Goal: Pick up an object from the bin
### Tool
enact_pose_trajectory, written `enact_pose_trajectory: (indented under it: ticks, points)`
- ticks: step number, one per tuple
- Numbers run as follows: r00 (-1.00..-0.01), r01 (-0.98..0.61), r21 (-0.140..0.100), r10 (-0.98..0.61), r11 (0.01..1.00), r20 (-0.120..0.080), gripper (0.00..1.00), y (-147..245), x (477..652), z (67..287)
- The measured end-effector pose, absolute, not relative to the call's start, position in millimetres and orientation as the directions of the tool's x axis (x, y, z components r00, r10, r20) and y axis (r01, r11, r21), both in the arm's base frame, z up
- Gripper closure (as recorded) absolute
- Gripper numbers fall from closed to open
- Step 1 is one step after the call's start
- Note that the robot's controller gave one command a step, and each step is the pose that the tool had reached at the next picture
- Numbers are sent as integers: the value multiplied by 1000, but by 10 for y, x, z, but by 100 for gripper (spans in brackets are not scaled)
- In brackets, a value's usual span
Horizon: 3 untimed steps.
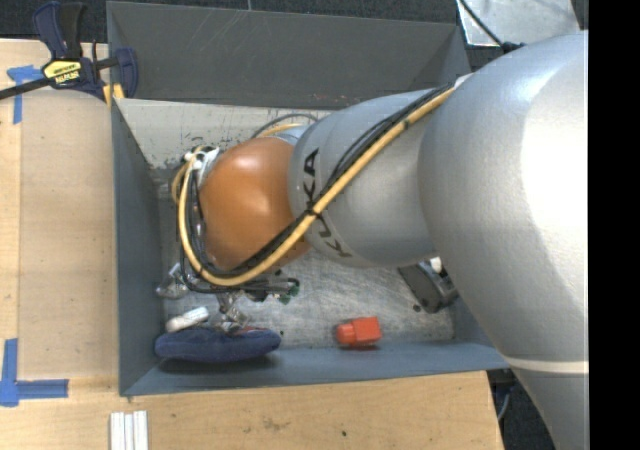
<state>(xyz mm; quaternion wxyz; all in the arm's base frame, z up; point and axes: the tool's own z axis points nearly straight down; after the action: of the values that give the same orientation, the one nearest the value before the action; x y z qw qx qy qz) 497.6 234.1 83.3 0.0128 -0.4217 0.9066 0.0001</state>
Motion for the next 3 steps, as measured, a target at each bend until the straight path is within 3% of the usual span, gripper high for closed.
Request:
enact_pose_trajectory:
  ticks: [1, 2, 3]
  points:
    - [-645, -764, -8, -764, 645, -4, 100, 2301, 4953, 817]
    - [-644, -764, -10, -764, 645, -23, 0, 2340, 4976, 830]
    - [-645, -764, -8, -764, 645, -4, 100, 2302, 4951, 814]
